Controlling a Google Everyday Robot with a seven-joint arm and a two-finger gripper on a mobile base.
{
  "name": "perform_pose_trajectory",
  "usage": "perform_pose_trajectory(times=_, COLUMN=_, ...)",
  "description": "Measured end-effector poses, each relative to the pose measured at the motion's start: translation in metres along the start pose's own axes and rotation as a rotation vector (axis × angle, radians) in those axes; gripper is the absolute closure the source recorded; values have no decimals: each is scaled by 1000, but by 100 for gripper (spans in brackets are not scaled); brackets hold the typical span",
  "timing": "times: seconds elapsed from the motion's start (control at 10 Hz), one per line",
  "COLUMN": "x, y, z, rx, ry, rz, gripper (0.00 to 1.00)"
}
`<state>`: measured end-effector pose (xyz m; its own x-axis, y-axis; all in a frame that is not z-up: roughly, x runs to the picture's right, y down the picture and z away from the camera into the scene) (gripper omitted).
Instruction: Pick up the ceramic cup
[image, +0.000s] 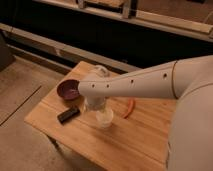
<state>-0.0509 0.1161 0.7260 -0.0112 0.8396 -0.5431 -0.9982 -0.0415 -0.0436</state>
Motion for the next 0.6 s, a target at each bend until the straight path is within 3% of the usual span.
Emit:
perform_pose_trajectory(times=0.3, x=-3, y=-1, z=0, rx=1, ry=-1, rz=-3, gripper=58)
perform_pose_trajectory(times=0.6, x=-2, y=-4, z=5, rx=7, ry=10, rz=1, gripper=58)
